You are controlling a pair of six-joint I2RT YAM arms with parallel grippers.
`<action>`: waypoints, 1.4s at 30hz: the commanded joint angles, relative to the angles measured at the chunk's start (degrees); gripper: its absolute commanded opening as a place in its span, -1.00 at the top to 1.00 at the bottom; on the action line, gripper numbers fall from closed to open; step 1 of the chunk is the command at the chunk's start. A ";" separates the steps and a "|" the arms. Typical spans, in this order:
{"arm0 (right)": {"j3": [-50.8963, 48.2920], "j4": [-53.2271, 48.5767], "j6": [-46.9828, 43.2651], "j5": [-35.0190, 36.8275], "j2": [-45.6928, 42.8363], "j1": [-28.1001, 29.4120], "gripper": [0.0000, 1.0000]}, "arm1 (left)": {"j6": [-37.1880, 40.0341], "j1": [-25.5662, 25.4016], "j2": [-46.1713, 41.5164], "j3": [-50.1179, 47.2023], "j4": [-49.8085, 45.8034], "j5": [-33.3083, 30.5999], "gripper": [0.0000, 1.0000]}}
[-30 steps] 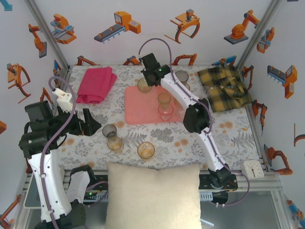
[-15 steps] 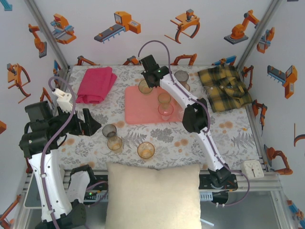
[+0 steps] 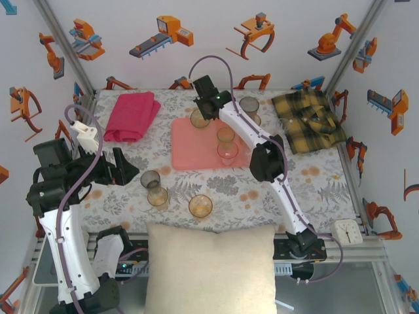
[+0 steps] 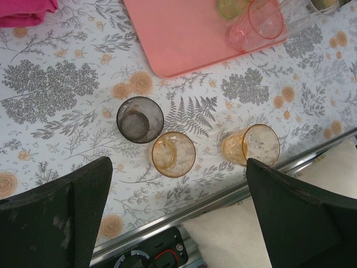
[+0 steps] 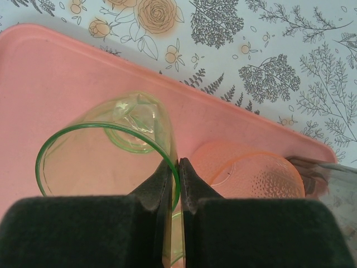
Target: Place the glasses into the tray
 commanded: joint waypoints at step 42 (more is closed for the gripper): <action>4.92 -0.04 -2.11 2.03 2.31 0.03 0.44 | -0.56 0.99 -0.38 -0.92 0.52 1.70 -0.94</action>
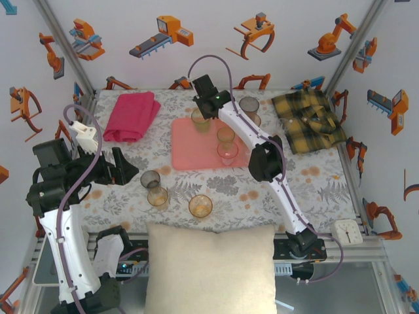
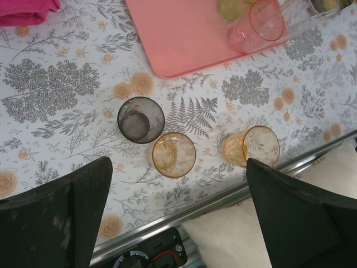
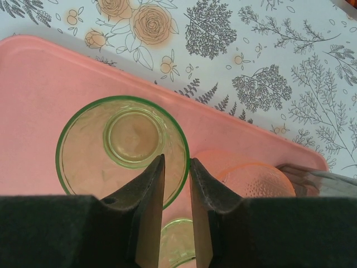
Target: Place the glasses into the tray
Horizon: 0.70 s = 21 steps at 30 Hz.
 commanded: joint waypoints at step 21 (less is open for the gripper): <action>4.42 -0.58 -1.67 0.17 -2.34 0.37 0.28 | -0.59 0.69 -0.79 -0.35 0.57 1.40 -0.94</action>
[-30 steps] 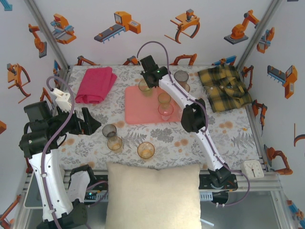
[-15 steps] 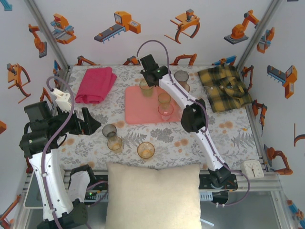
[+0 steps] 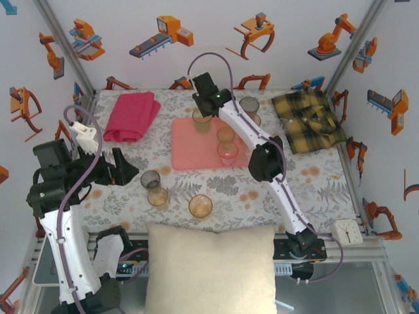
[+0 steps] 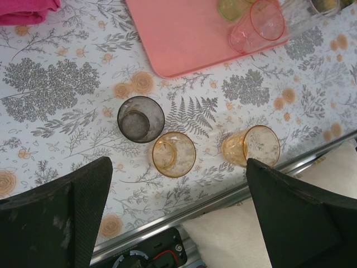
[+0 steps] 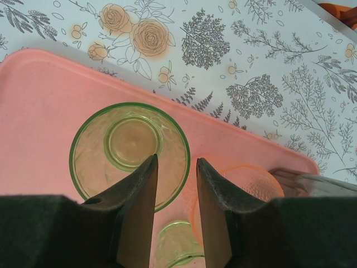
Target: Place the glasses into the tray
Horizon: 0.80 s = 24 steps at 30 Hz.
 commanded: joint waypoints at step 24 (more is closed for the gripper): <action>-39.95 -7.05 10.21 -0.47 -62.34 0.29 0.28 | 1.21 0.35 -1.47 -0.86 0.03 0.45 -0.94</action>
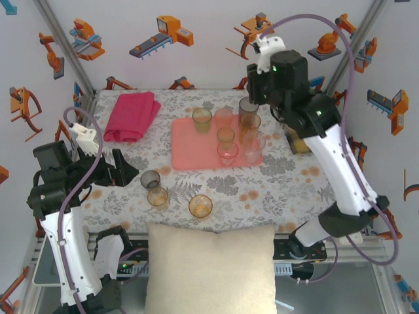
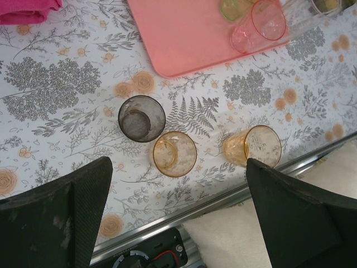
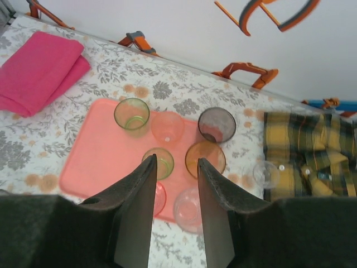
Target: Place the glasses into the tray
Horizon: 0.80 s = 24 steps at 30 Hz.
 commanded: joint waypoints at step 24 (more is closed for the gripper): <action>-45.75 -0.58 18.94 -14.57 -12.85 19.99 0.23 | 3.96 -1.43 -1.26 -2.55 -2.51 -3.80 -0.94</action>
